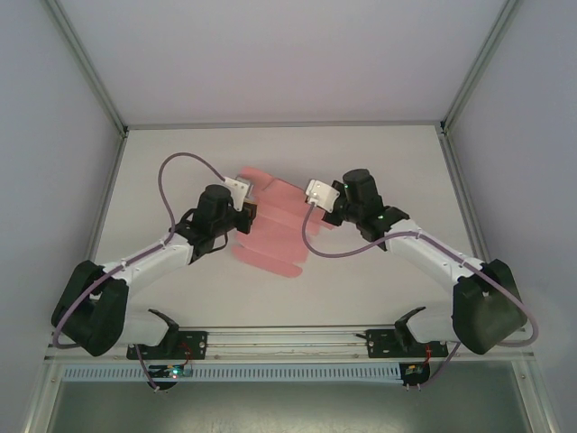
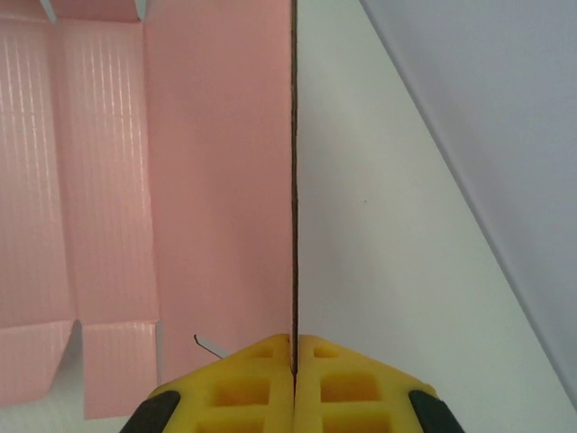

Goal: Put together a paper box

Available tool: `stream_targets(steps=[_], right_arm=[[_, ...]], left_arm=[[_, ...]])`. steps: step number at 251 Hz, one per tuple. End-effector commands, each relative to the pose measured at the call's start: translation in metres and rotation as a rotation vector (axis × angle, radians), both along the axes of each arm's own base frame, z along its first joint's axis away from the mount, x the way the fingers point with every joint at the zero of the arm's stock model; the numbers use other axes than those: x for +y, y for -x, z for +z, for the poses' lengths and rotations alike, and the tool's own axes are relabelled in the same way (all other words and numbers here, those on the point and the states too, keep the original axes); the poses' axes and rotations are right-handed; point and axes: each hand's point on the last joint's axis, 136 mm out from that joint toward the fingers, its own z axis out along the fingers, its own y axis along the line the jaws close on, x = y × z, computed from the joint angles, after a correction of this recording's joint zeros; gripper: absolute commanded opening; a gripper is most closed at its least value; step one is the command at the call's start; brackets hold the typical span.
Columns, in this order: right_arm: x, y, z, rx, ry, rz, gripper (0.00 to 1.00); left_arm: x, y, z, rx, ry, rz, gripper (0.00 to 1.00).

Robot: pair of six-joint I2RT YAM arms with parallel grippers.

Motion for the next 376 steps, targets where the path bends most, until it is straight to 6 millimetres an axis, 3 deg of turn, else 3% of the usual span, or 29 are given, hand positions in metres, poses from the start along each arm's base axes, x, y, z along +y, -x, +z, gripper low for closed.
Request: stream_targets(steps=[1,37,74,134,172,207,226,281,301,327,354,376], right_arm=[[0.023,0.007,-0.004,-0.006,0.026,0.053,0.0],[0.033,0.009,-0.012,-0.039,0.08,0.06,0.0],[0.041,0.013,-0.02,-0.059,0.111,0.085,0.0],[0.046,0.015,-0.034,-0.067,0.156,0.08,0.0],[0.043,0.011,-0.038,-0.088,0.183,0.058,0.0],[0.031,0.005,-0.038,-0.122,0.233,0.027,0.0],[0.025,0.005,-0.041,-0.135,0.273,0.035,0.0],[0.015,0.0,-0.046,-0.167,0.333,0.014,0.0],[0.016,0.001,-0.048,-0.171,0.335,0.026,0.0],[0.019,0.002,-0.048,-0.195,0.324,0.053,0.0],[0.02,0.0,-0.043,-0.254,0.312,0.053,0.0],[0.02,0.001,-0.039,-0.285,0.296,0.055,0.0]], left_arm=[[-0.019,-0.007,0.015,-0.103,-0.154,-0.033,0.02],[-0.043,-0.012,-0.003,-0.084,-0.314,-0.042,0.01],[-0.068,-0.015,-0.024,-0.042,-0.357,-0.075,0.0],[-0.085,-0.021,-0.031,-0.023,-0.309,-0.045,0.0],[-0.082,-0.025,-0.041,0.018,-0.281,0.014,0.01],[-0.053,-0.023,-0.042,0.065,-0.255,0.116,0.15],[-0.034,-0.016,-0.04,0.105,-0.223,0.145,0.45],[-0.017,0.028,0.001,0.087,-0.137,0.033,0.99],[0.004,0.03,0.022,0.05,-0.13,0.112,1.0],[0.056,0.015,0.036,0.047,-0.112,0.345,1.0],[0.12,-0.008,0.028,0.148,0.008,0.602,1.0],[0.157,-0.03,0.01,0.199,0.086,0.732,1.0]])
